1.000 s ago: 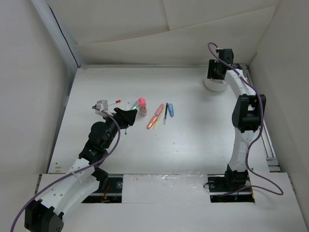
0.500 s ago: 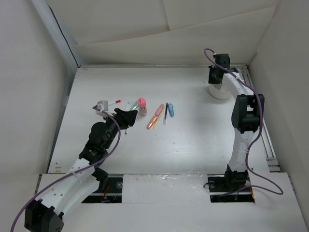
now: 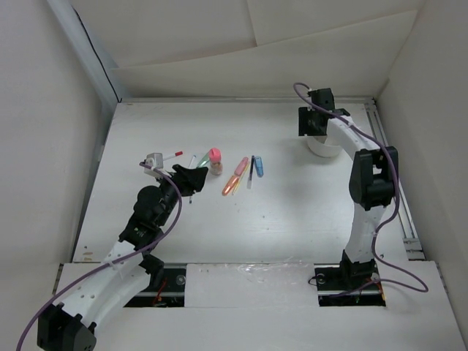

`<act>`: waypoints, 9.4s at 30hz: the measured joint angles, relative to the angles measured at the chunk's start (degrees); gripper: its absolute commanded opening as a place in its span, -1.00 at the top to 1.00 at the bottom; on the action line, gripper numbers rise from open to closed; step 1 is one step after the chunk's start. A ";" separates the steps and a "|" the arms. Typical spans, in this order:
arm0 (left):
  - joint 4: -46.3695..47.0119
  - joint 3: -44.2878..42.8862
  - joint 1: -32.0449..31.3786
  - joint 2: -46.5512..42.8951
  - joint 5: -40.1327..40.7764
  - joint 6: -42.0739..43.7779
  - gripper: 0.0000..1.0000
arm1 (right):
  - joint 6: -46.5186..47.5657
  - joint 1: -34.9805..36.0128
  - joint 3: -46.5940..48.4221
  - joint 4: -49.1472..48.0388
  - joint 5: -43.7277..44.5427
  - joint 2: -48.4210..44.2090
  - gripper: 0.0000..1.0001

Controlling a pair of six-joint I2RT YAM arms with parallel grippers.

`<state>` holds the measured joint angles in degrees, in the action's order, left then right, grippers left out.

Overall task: Sort the stationery into containers
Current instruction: Move the container, then grab a piece of stationery with the right arm, then place the stationery into the container, then grab a piece of stationery with the right arm, then place the stationery into the container

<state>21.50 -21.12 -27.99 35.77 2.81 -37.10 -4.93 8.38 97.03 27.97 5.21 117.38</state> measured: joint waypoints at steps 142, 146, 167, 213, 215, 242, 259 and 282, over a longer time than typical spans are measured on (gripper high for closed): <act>-4.72 1.90 0.00 -5.88 8.02 -5.77 -0.34 | -8.17 28.33 -14.01 -9.57 6.19 -13.00 0.98; -4.39 1.90 0.00 -5.57 7.69 -5.77 -0.34 | -8.98 28.83 -13.31 -8.09 5.05 -6.91 0.90; -4.11 1.90 0.00 -5.55 7.06 -5.79 -0.34 | -14.82 25.44 -7.04 -7.04 4.83 4.15 0.49; -4.13 1.90 0.00 -6.75 7.04 -5.77 -0.34 | -15.21 24.17 5.29 -4.50 9.09 13.03 1.00; -4.13 1.90 0.00 -6.75 7.04 -5.77 -0.34 | -15.19 24.02 5.25 -4.76 9.01 12.94 1.00; -2.34 3.48 0.00 -5.70 4.87 -5.84 -0.31 | -12.31 -0.33 -24.90 -42.16 27.93 -35.04 1.00; 1.49 3.91 0.00 -3.32 1.51 -6.49 -0.31 | -8.83 -8.22 -20.13 -46.47 37.24 -18.49 1.00; 4.26 3.91 0.00 1.27 -0.46 -6.51 -0.31 | -3.17 -10.32 -9.86 -46.49 38.34 -1.68 1.00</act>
<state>25.76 -17.21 -27.99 37.04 2.35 -43.62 -8.10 -1.93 87.18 -18.52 43.55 115.70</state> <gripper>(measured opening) 0.657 0.157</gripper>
